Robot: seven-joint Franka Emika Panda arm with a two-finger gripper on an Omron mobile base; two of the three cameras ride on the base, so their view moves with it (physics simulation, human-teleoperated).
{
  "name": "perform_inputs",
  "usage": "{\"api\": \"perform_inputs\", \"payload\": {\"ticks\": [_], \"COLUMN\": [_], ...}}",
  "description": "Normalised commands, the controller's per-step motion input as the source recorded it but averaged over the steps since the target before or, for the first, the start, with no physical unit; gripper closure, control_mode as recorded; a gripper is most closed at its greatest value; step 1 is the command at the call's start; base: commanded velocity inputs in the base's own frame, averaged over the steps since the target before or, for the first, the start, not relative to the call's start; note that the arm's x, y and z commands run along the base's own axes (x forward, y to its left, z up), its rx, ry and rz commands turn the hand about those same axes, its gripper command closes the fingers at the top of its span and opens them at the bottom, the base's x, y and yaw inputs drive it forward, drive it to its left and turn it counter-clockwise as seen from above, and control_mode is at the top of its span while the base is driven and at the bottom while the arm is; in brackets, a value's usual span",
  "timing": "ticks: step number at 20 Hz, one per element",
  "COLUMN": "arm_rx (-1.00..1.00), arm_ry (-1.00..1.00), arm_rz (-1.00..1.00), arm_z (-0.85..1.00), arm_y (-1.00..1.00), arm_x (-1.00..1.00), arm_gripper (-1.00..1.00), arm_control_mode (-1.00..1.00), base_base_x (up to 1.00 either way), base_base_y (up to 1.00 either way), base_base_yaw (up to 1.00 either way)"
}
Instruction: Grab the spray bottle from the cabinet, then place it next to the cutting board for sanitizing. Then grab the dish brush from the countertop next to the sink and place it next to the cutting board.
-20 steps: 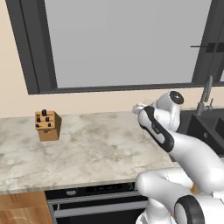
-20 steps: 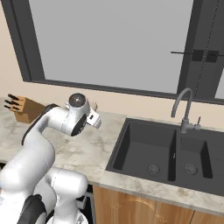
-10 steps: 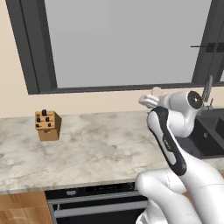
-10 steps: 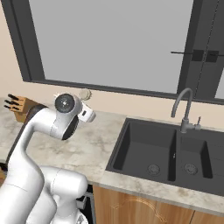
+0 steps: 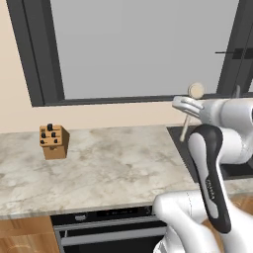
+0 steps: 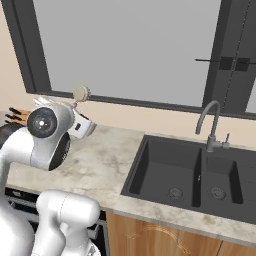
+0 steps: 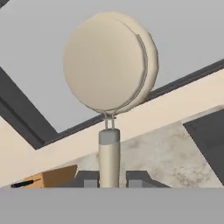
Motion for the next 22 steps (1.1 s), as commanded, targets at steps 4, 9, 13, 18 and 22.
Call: {"api": "perform_inputs", "payload": {"ticks": [4,9,13,18,22], "arm_rx": [0.0,0.0,0.0,0.0,0.0], "arm_ry": [-0.03,0.0,0.0,0.0,0.0], "arm_rz": [0.0,0.0,0.0,0.0,0.0], "arm_z": [0.21,0.0,0.0,0.0,0.0], "arm_y": [0.0,0.0,0.0,0.0,0.0], "arm_x": [-0.25,0.0,0.0,0.0,0.0], "arm_gripper": [1.0,1.0,1.0,1.0,1.0], "arm_control_mode": [1.0,1.0,1.0,1.0,1.0], "base_base_x": [-0.75,-1.0,-1.0,-1.0,-0.84], "base_base_y": [-0.13,-0.27,0.0,0.1,0.12], "base_base_yaw": [0.0,-0.04,-0.06,-0.46,-0.82]}}
